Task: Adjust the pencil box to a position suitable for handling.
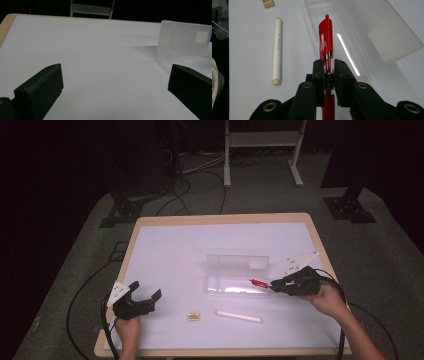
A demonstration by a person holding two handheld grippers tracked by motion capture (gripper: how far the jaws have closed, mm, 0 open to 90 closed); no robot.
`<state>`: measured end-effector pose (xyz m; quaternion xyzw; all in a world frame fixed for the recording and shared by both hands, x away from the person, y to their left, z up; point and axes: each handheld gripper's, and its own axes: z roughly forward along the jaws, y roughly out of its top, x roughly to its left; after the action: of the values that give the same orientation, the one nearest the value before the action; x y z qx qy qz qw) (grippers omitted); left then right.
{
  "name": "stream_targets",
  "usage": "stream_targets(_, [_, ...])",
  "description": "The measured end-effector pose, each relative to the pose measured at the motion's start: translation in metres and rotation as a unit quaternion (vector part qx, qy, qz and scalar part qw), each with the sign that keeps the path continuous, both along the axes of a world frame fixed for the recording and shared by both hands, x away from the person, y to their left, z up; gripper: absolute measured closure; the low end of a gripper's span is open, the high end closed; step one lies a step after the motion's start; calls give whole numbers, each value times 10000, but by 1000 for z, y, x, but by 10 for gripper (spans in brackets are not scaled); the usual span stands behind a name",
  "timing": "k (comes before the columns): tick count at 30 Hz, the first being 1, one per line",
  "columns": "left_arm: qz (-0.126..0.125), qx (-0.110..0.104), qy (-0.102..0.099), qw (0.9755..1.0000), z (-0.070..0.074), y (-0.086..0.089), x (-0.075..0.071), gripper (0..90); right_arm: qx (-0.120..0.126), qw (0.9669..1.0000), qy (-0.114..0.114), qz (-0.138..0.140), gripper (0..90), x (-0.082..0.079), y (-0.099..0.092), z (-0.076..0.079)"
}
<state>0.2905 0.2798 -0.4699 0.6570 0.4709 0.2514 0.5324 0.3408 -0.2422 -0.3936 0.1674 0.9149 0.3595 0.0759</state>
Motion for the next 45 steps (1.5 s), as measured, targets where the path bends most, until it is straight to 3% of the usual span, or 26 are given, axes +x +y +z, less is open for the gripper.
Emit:
stream_targets(13, [2,-6,-26,10000,0,0,0,0,-178,9996,-43,204,790,14,25,8])
stream_targets(27, [2,9,-25,10000,0,-1,0,0,-162,9988,-149,430,790,26,53,17])
stream_targets(45, [-4,9,-28,10000,0,-1,0,0,-243,9974,-152,657,790,35,78,15])
